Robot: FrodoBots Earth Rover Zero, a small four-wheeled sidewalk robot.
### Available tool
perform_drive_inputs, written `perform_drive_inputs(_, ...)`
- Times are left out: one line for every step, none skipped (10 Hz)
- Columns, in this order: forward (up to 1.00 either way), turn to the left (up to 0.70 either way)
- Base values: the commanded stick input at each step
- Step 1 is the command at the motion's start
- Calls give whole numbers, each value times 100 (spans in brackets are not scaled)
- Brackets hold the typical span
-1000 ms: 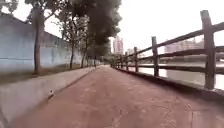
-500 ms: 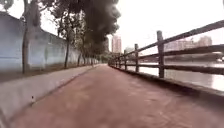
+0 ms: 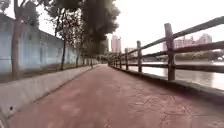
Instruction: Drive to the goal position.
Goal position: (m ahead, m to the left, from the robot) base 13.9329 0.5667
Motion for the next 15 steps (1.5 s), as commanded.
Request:
perform_drive_inputs(99, 0)
perform_drive_inputs(99, 0)
perform_drive_inputs(99, 0)
perform_drive_inputs(99, 0)
perform_drive_inputs(99, 0)
perform_drive_inputs(99, 0)
perform_drive_inputs(99, 0)
perform_drive_inputs(99, 0)
perform_drive_inputs(99, 0)
perform_drive_inputs(99, 0)
perform_drive_inputs(99, 34)
perform_drive_inputs(99, 39)
perform_drive_inputs(99, 35)
perform_drive_inputs(99, 5)
perform_drive_inputs(99, 0)
